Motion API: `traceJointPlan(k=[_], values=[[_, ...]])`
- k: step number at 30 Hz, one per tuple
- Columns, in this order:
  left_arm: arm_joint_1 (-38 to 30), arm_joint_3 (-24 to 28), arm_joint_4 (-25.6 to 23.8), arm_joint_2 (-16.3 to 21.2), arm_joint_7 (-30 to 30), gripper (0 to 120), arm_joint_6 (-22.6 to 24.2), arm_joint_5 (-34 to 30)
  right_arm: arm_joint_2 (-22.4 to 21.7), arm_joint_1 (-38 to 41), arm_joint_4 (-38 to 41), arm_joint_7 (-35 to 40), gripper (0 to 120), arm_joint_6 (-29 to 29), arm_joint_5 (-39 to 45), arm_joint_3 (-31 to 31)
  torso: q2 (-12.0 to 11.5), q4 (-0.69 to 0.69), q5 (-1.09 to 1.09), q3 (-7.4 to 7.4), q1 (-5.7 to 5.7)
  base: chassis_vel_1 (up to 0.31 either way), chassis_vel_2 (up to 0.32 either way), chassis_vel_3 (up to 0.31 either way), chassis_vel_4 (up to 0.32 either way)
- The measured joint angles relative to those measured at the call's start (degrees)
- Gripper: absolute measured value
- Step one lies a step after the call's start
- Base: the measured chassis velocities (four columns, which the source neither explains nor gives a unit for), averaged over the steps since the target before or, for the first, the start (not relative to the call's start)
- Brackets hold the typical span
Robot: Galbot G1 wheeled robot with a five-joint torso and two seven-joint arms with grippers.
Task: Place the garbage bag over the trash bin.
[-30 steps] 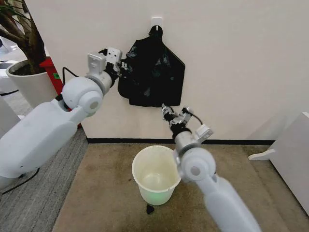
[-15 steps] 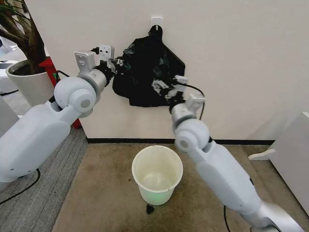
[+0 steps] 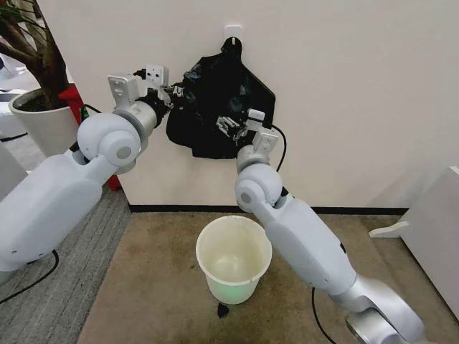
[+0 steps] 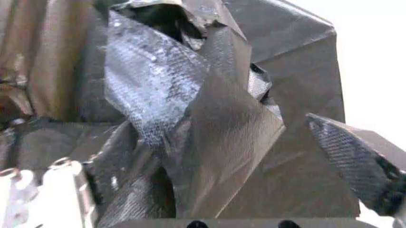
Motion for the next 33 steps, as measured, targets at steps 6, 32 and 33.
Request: traceJointPlan(k=[6,32,33], values=[[0.7,-0.6,-0.6,0.7,0.5,0,-0.2,-0.2,0.1,0.1,-0.3,0.3,69,0.5,0.3,0.2,0.0,0.0,0.0,0.0,0.0,0.0,0.0,0.0,0.0],[0.9,-4.0,-0.8,1.6,-3.5,0,-4.4,-8.8,-1.1,0.1,1.2,-0.2,0,2.6,4.5,3.0,0.0,0.0,0.01,-0.01,0.0,0.0,0.0,0.0,0.0],[1.1,-4.3,-0.8,1.5,-4.1,0,-4.6,-9.5,-1.2,-0.1,1.4,-0.1,0,2.7,4.9,3.1,0.0,0.0,0.01,-0.01,0.0,0.0,0.0,0.0,0.0]])
